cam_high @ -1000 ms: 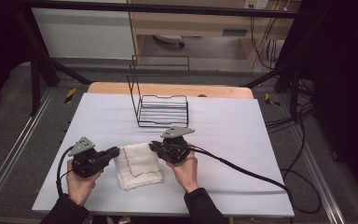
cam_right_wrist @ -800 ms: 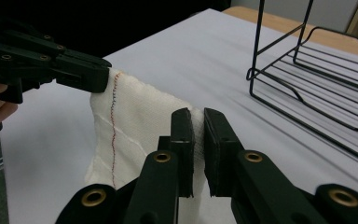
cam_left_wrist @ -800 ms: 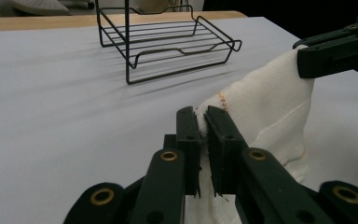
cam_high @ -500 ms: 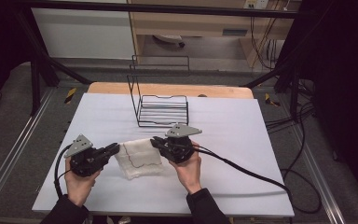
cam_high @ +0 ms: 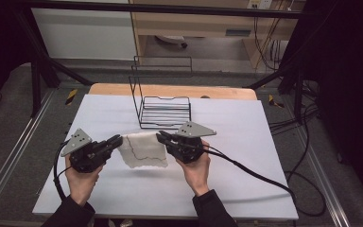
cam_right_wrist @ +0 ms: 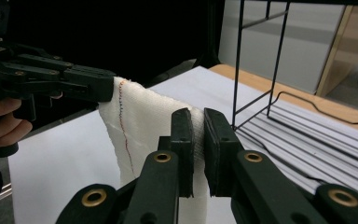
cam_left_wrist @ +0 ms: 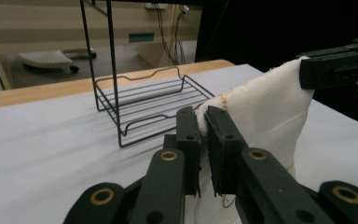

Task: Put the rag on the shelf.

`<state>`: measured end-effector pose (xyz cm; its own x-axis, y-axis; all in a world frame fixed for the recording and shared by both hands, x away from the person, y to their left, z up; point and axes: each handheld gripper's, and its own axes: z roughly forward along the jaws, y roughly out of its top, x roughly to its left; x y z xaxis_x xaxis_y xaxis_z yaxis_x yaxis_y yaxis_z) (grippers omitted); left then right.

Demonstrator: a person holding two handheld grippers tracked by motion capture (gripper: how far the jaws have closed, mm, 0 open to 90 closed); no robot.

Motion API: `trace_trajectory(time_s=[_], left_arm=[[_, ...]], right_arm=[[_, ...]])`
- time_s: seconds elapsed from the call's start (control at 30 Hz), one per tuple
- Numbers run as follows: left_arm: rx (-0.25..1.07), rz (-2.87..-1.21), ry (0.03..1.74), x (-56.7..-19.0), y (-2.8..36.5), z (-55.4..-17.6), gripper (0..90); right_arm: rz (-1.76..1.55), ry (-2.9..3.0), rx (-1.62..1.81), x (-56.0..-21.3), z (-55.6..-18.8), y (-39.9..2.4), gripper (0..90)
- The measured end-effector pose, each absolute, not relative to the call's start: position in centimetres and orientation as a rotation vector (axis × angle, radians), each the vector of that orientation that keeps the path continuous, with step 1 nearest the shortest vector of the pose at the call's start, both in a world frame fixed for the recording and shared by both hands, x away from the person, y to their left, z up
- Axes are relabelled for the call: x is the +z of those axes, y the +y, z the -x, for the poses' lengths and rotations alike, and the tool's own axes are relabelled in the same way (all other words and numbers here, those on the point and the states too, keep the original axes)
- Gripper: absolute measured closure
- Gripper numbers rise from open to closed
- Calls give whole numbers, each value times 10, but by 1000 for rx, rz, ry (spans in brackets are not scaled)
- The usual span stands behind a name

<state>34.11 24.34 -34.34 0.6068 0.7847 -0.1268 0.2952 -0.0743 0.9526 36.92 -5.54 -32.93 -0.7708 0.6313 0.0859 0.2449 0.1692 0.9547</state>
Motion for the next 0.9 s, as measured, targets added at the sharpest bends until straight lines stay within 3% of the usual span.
trace_trajectory(time_s=[0.9], left_arm=[[548, -1562, 843, -307, 220, -355, 836]], right_arm=[[-823, 1933, 1689, -292, -368, -76, 834]])
